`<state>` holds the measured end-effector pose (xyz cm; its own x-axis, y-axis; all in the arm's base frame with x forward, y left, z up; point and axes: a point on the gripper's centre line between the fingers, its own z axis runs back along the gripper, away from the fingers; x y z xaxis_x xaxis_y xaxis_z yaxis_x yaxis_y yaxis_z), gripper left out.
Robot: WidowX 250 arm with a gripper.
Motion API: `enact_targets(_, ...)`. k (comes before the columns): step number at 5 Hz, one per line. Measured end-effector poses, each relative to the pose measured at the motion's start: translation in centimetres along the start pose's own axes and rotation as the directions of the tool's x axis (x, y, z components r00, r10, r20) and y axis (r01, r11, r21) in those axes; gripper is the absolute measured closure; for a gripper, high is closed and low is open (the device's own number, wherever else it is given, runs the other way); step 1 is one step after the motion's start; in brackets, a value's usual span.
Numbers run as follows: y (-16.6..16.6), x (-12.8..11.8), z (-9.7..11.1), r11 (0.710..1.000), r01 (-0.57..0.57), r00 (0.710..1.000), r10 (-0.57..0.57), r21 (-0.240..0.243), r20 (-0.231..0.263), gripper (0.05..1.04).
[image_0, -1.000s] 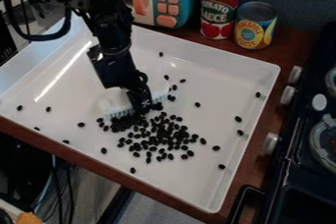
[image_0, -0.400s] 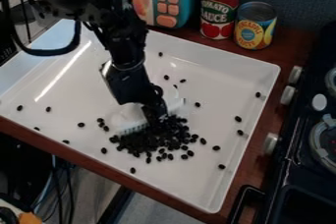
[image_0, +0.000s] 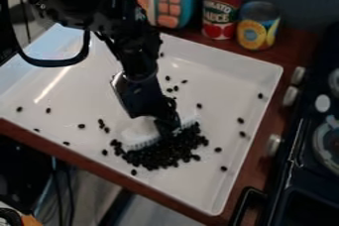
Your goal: Sweep into pile
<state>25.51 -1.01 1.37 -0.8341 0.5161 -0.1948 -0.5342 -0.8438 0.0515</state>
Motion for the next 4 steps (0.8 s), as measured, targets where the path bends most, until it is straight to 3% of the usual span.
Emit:
enact_targets(1, -0.1, -0.3, 0.6, 0.997, 0.065, 0.998, -0.066, -0.028, -0.026, 0.329)
enact_targets(2, -1.9, -1.2, 3.2, 0.982, 0.16, 0.979, -0.17, -0.096, -0.109, 0.329)
enact_targets(3, -5.8, -0.6, 5.9, 0.972, 0.157, 0.968, -0.186, -0.174, -0.167, 0.329)
enact_targets(4, -9.4, 0.8, 7.3, 0.959, 0.138, 0.969, -0.183, -0.247, -0.167, 0.329)
